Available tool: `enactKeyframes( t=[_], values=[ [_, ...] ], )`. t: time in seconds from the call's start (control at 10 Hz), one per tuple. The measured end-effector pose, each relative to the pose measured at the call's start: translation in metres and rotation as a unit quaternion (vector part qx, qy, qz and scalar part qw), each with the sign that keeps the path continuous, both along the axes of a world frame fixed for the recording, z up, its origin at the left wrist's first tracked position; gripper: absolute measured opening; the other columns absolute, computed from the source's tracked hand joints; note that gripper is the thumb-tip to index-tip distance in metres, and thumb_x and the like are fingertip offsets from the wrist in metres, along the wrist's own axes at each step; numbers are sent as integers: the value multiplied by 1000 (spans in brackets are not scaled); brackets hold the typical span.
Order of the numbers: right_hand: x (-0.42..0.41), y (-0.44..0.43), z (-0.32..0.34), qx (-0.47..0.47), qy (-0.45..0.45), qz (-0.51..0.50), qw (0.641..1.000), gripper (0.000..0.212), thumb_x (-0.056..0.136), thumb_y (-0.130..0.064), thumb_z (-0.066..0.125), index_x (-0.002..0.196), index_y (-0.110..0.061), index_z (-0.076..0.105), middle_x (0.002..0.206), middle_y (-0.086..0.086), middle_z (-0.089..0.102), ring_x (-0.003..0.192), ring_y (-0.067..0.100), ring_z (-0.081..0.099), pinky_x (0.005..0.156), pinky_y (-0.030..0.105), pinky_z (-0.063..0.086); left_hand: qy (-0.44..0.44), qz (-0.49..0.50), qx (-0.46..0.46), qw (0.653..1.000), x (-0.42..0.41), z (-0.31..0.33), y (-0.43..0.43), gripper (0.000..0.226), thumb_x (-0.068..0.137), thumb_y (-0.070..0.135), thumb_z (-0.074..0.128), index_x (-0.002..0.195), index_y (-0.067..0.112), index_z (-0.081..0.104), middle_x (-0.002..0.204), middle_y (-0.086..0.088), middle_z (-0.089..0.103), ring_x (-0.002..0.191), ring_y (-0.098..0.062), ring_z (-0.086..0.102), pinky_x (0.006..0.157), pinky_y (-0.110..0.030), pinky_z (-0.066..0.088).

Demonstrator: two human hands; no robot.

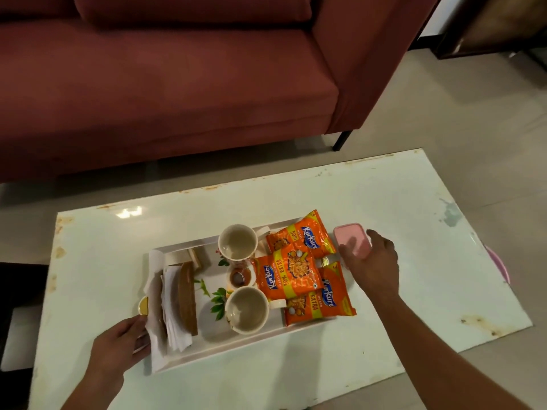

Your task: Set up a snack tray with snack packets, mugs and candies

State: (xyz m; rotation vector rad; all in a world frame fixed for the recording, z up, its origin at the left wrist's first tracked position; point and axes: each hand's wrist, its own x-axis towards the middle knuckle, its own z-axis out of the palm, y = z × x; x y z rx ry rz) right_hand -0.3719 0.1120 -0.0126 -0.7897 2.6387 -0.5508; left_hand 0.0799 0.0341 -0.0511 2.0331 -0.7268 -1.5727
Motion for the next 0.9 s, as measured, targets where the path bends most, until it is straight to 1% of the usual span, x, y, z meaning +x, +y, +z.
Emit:
enactKeyframes(
  t=[0.1,0.2,0.3,0.4,0.5,0.6,0.7,0.8,0.9],
  values=[
    [-10,-5,-7,63,-22,21,998,72,82,-56,70,138,-13,55,137,15,55,119,35,59,96,46,54,1,-4,6,1000,-2,1,0,10,100,9,59,105,3,65,88,-15,66,74,-26,63,52,-22,59],
    [-14,2,-11,89,-6,19,996,71,81,-56,73,137,-15,58,135,13,57,116,33,62,94,44,54,-3,-7,9,1000,-2,0,0,11,100,10,59,107,3,65,90,-16,66,75,-26,63,52,-23,59],
    [-12,9,-11,95,-5,25,995,71,80,-60,72,134,-16,60,130,12,61,111,31,65,89,40,55,-12,-12,18,1000,-1,1,0,13,100,11,60,109,3,66,94,-16,67,76,-25,63,56,-25,58],
    [-9,16,-9,98,0,38,994,72,80,-62,71,134,-16,61,131,10,61,111,29,65,89,38,55,-17,-8,8,1000,2,-4,1,13,100,11,60,108,4,66,93,-15,67,76,-24,63,57,-25,58],
    [-8,21,-10,102,2,33,994,73,79,-63,72,135,-17,61,132,9,61,112,28,65,89,38,55,-17,-2,6,1000,-1,-4,0,14,99,11,60,109,3,66,90,-14,66,76,-25,63,70,-30,54],
    [-7,21,-7,100,-6,29,995,73,78,-62,74,135,-17,61,132,10,61,111,28,66,89,37,54,-16,14,5,1000,-1,-7,-2,12,99,10,61,106,3,66,89,-16,66,76,-26,62,75,-33,52],
    [-6,24,-6,99,-12,32,995,72,78,-60,75,133,-16,62,131,10,62,111,28,66,89,38,55,-27,18,0,999,-3,-2,-1,8,99,9,61,101,3,66,91,-19,66,75,-28,62,74,-34,54],
    [-7,18,6,78,-10,19,997,67,79,-58,76,130,-16,65,137,10,58,117,31,62,93,43,53,-51,7,14,999,0,-1,-6,10,99,10,61,101,2,67,92,-19,67,74,-29,62,70,-34,57],
    [-1,29,20,13,49,2,999,55,84,-49,73,128,-17,68,144,10,54,124,35,56,98,48,48,-130,-14,-35,991,4,12,-6,30,100,25,59,119,2,67,113,-23,69,96,-40,65,88,-49,54]
  ],
)
